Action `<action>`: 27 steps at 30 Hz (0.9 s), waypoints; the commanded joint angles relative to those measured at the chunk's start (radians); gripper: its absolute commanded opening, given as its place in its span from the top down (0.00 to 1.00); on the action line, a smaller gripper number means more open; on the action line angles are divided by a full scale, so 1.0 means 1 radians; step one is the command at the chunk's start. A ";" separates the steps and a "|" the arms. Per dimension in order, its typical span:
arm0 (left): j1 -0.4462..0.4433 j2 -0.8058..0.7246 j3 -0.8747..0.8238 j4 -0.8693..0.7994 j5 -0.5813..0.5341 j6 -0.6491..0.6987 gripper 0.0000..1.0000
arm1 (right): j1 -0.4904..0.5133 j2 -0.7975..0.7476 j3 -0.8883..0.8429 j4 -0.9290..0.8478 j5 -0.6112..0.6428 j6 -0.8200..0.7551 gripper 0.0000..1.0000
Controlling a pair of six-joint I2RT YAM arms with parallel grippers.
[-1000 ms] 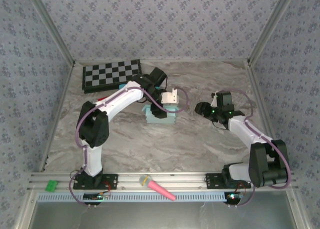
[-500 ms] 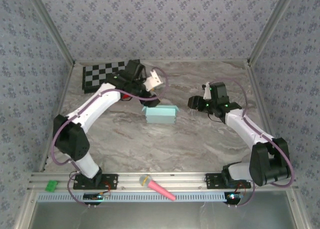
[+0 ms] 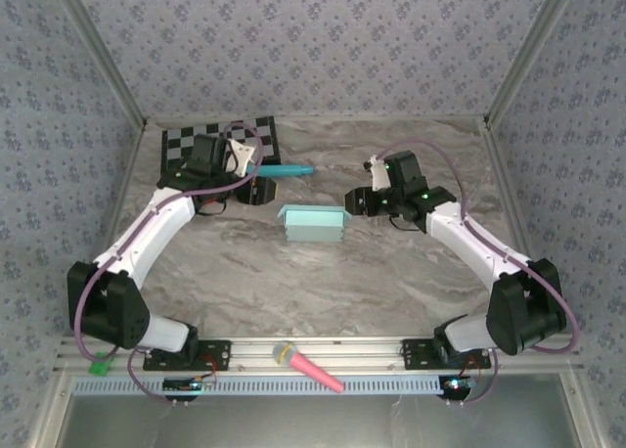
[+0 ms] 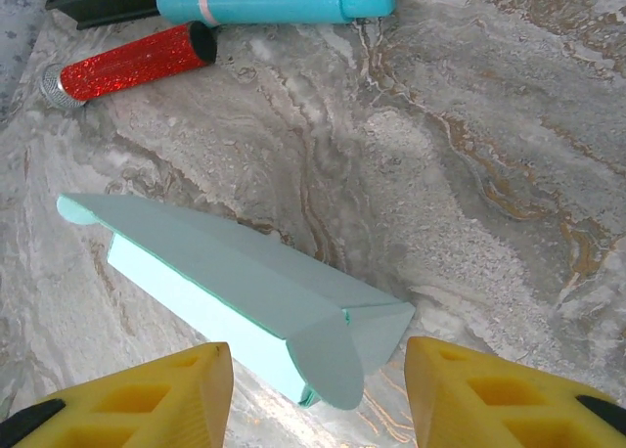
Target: Fold the paper box
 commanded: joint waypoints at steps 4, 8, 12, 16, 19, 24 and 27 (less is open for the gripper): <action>-0.006 -0.006 -0.080 0.074 0.120 -0.130 0.33 | 0.017 0.009 0.032 -0.093 -0.018 -0.027 0.49; -0.017 0.020 -0.093 0.076 0.142 -0.127 0.38 | 0.027 0.008 0.023 -0.104 -0.027 -0.032 0.49; -0.043 0.045 -0.097 0.074 0.155 -0.106 0.40 | 0.033 0.019 0.017 -0.097 -0.028 -0.035 0.49; -0.053 0.062 -0.096 0.087 0.142 -0.108 0.43 | 0.033 0.030 0.013 -0.070 -0.026 -0.025 0.50; -0.059 0.065 -0.098 0.096 0.125 -0.110 0.45 | 0.035 0.041 0.014 -0.063 -0.024 -0.025 0.50; -0.065 0.075 -0.096 0.101 0.125 -0.107 0.46 | 0.037 0.060 0.020 -0.065 -0.037 -0.023 0.50; -0.069 0.091 -0.095 0.104 0.134 -0.107 0.48 | 0.039 0.063 0.019 -0.064 -0.038 -0.023 0.51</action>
